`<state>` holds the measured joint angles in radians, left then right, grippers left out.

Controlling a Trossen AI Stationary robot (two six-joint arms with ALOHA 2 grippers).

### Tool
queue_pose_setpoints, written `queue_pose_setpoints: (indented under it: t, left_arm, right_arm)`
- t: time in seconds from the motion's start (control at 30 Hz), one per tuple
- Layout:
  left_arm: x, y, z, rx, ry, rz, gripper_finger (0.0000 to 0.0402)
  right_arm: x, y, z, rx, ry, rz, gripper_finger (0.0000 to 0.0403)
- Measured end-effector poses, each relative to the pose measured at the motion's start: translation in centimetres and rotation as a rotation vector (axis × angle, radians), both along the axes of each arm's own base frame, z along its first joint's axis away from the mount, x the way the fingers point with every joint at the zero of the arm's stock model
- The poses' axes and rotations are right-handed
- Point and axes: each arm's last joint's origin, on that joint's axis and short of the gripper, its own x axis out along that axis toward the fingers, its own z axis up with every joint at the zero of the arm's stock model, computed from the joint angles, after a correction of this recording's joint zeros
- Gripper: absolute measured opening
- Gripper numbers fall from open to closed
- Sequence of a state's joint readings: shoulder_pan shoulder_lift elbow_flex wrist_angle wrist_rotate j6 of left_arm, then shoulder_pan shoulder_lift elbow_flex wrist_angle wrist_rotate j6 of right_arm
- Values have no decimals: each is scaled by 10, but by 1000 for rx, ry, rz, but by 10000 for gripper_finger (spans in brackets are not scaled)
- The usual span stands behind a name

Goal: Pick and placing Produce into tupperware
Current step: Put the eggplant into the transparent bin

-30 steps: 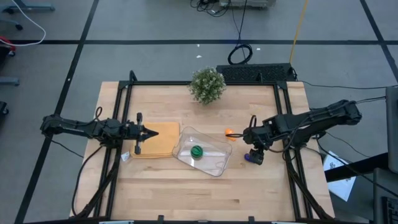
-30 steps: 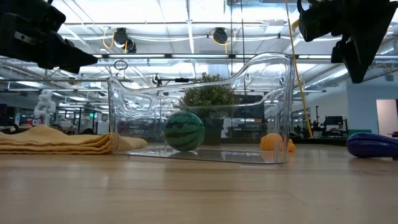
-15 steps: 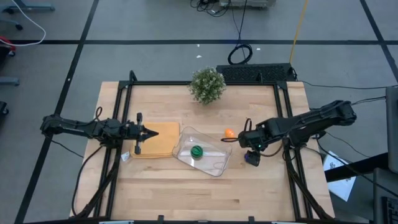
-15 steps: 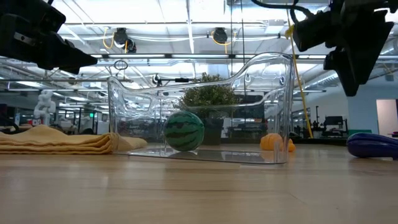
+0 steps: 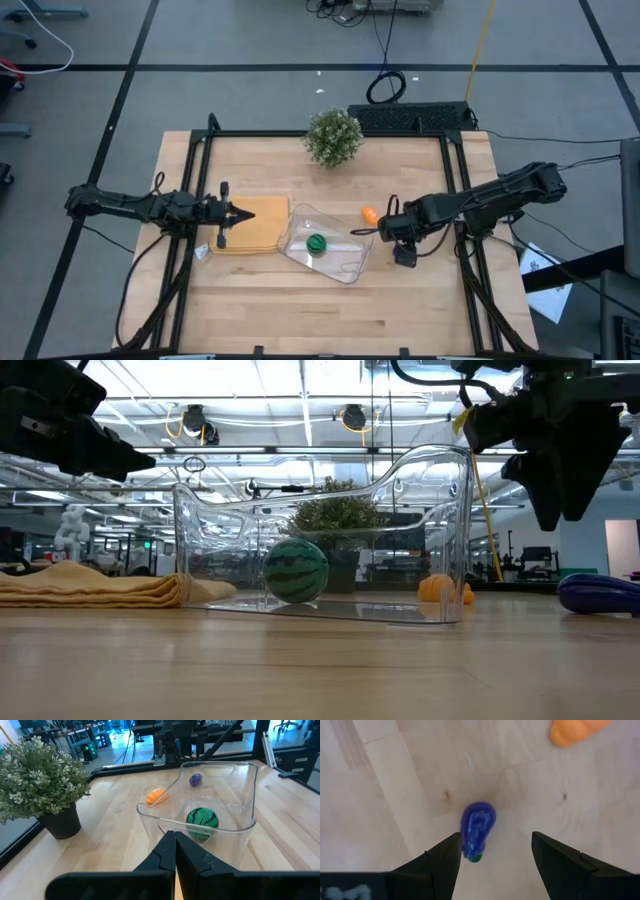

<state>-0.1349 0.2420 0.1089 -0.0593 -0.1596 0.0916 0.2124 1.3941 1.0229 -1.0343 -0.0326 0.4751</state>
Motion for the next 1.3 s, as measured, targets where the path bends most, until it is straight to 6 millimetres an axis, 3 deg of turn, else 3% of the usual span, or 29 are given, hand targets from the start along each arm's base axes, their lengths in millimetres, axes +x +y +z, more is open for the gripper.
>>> queue_pose_setpoints:
  t: [0.17, 0.5, 0.7, 1.3]
  left_arm:
    - [0, 0, 0, -7, -1, 1, 3]
    - [0, 0, 0, -12, -1, 2, 3]
    - [0, 0, 0, -12, -1, 2, 3]
    - [0, 0, 0, -15, 2, 2, 3]
  right_arm:
    - [-1, 4, -3, -29, -16, 23, 232]
    - [-9, 14, -22, -17, 2, -89, 232]
    - [-8, 18, -32, 52, -34, -107, 232]
    - [-17, 16, -55, 65, -22, -194, 232]
